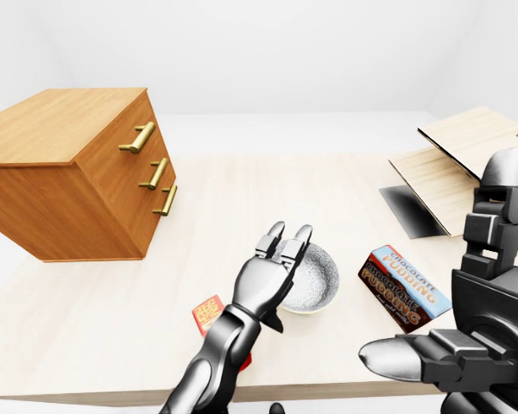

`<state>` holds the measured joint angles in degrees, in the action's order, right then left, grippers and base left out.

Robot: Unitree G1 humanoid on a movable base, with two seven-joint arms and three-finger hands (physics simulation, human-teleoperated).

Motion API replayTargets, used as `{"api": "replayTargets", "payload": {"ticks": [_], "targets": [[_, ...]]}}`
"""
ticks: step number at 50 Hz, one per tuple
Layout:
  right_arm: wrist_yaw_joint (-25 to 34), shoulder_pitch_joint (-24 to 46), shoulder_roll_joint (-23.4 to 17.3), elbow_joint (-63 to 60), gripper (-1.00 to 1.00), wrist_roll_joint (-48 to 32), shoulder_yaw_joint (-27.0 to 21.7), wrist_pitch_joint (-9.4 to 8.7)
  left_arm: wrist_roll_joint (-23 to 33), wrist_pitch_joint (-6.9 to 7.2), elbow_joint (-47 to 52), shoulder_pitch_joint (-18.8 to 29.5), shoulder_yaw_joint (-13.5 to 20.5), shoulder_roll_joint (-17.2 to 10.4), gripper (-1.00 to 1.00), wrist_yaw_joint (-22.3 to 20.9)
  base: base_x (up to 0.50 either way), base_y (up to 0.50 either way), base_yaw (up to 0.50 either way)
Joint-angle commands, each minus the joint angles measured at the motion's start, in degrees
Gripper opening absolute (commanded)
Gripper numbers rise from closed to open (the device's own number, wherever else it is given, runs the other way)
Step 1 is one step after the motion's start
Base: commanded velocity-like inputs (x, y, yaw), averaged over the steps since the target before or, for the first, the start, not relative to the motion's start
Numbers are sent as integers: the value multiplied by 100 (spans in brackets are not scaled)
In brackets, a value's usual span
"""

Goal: Close the top drawer of the cabinet and put the bowl on top of it.

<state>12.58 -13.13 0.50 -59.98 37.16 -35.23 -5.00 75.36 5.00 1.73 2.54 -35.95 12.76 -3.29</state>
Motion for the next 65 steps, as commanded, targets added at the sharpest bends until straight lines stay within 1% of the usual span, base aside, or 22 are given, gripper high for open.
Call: {"api": "replayTargets", "payload": {"ticks": [1, 6, 15, 24, 33, 40, 45, 51, 52, 53, 65], "targets": [[11, 9, 18, 3, 100, -51, 43, 0, 66, 0, -662, 195, 226, 164, 100, 128, 0, 0, 0], [9, 8, 12, -1, 100, -24, 21, 0, 132, 0, -966, 212, 221, 196, 100, 261, 0, 0, 0], [6, -1, 2, -2, 100, 3, 12, 0, 178, 0, -1477, 288, 308, 261, 100, 479, 0, 0, 0], [-1, 43, -9, 41, 100, -54, 57, 0, 208, 0, -1827, 304, 283, 339, 100, 639, 0, 0, 0], [25, 10, 24, 5, 100, -89, 98, 0, 181, 0, -1827, 382, 364, 378, 100, 606, 0, 0, 0], [42, 7, 33, 12, 100, -101, 100, 0, 223, 0, -2189, 460, 374, 458, 100, 794, 0, 0, 0], [46, 6, 32, 14, 100, -88, 86, 0, 193, 0, -2326, 620, 520, 506, 100, 797, 0, 0, 0], [50, -4, 41, 6, 100, -86, 84, 0, 180, 0, -2399, 614, 561, 497, 100, 836, 0, 0, 0], [51, -7, 44, 3, 100, -87, 84, 0, 165, 0, -2360, 585, 544, 484, 22, 842, 0, 0, 0], [54, -10, 46, 1, 100, -91, 84, 0, 166, 0, -2354, 572, 539, 479, -100, 846, 0, 0, 0], [44, 31, 24, 69, 100, -132, 129, 0, 229, 0, -2451, 591, 557, 481, -100, 904, 0, 0, 0]]}}
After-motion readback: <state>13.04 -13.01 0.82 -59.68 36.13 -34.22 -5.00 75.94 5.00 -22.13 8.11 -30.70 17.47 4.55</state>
